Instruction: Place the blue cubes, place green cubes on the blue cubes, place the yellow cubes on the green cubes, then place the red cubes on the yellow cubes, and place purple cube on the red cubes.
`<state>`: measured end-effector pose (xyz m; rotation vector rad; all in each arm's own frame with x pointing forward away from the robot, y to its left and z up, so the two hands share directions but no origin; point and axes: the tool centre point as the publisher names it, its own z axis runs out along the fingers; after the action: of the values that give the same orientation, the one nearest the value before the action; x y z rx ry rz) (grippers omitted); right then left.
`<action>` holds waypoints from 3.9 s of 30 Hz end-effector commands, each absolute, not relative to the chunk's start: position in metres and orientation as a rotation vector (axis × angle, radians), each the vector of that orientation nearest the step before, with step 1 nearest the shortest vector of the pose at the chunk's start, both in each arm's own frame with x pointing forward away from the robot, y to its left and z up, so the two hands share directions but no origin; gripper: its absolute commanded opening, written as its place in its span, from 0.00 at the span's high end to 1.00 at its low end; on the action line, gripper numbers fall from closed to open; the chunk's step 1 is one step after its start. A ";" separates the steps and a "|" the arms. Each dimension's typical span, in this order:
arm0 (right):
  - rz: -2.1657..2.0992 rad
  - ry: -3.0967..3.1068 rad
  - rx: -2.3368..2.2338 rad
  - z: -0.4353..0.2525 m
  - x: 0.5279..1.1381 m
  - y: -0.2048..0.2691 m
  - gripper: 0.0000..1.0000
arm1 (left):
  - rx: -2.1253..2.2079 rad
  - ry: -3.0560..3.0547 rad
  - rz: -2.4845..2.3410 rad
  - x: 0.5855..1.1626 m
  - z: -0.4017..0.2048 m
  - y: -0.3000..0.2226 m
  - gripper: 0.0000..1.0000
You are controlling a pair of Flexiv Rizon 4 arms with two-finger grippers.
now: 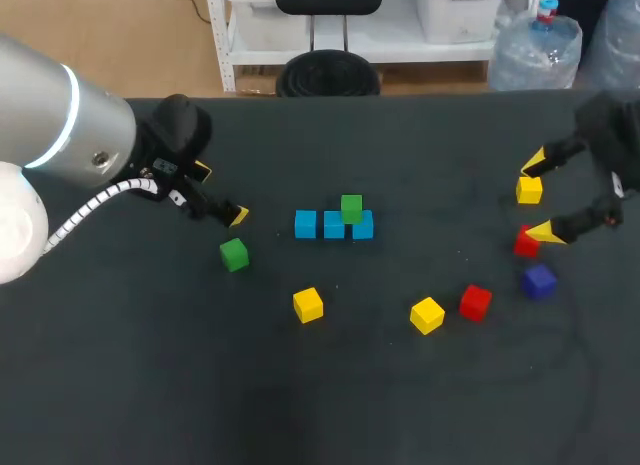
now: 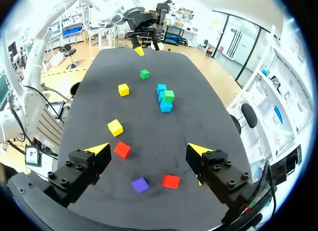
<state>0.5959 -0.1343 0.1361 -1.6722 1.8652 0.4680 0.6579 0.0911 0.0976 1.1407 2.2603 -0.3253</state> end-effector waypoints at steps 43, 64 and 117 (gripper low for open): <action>0.473 1.862 -1.672 0.135 0.597 -0.134 0.00 | 1.153 2.300 -0.320 0.630 0.026 0.100 0.00; 0.473 1.862 -1.672 0.135 0.597 -0.134 0.00 | 1.242 2.260 -0.363 0.636 -0.010 0.096 0.00; 0.473 1.862 -1.672 0.135 0.597 -0.134 0.00 | 1.586 2.154 -0.400 0.666 0.048 0.075 1.00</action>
<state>0.5962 -0.1346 0.1360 -1.6722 1.8638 0.4704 0.6591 0.0768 0.0429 1.5599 2.1511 -0.3825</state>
